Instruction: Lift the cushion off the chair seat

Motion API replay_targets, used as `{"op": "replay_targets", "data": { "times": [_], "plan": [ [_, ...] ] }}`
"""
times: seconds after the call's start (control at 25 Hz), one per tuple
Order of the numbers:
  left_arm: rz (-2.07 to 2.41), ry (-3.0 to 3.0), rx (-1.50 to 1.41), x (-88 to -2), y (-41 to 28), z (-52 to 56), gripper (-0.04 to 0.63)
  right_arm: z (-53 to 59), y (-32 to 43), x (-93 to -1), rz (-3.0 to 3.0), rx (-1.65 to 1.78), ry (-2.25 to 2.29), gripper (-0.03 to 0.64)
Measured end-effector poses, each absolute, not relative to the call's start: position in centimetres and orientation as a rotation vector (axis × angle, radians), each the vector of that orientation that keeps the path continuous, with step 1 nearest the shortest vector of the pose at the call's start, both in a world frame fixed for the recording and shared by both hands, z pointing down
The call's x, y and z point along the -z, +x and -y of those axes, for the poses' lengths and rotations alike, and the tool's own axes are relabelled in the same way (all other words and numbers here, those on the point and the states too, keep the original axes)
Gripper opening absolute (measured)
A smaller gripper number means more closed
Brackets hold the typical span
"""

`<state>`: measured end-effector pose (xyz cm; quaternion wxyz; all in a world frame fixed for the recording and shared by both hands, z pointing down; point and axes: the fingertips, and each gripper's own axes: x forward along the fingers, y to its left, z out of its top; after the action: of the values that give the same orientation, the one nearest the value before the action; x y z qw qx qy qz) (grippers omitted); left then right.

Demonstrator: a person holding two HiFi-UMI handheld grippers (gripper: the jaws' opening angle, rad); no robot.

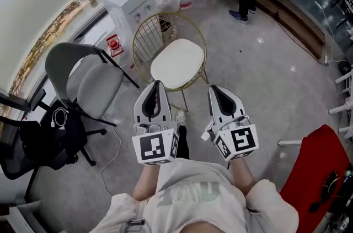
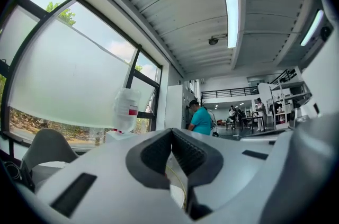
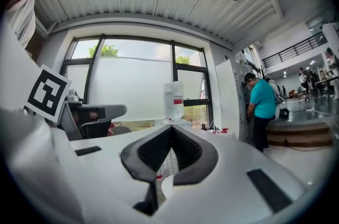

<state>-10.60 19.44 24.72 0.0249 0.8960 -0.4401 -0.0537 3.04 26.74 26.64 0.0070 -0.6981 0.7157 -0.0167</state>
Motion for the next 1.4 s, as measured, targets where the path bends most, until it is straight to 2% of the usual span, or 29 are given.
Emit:
{"op": "replay_targets", "data": {
  "times": [0.28,0.48,1.04,1.28,1.32,1.36,1.4],
  "plan": [
    [1.419,2.705,0.196,-23.4,-6.6,-4.2,0.014,-11.8,7.9,-24.4,-2.273,0.029,-2.173,0.017],
    [1.422,2.641,0.184,-23.9,-5.1,3.1,0.014,-4.9,10.6,-24.3,-2.256,0.044,-2.176,0.017],
    [1.594,2.491,0.06,-26.1,-4.7,9.3,0.014,4.0,12.1,-26.0,-2.415,0.149,-2.039,0.017],
    [1.641,2.308,0.042,-30.2,-5.6,11.5,0.014,7.0,12.2,-27.5,-2.491,0.208,-1.968,0.017],
    [1.619,2.28,0.026,-31.5,-5.5,11.8,0.019,7.4,12.2,-28.1,-2.501,0.226,-1.962,0.017],
    [1.584,2.249,0.01,-33.0,-5.3,12.1,0.058,7.8,12.2,-28.9,-2.514,0.252,-1.953,0.017],
    [1.544,2.207,-0.007,-34.8,-5.1,12.2,0.148,8.2,12.1,-29.7,-2.53,0.286,-1.942,0.017]
  ]
}}
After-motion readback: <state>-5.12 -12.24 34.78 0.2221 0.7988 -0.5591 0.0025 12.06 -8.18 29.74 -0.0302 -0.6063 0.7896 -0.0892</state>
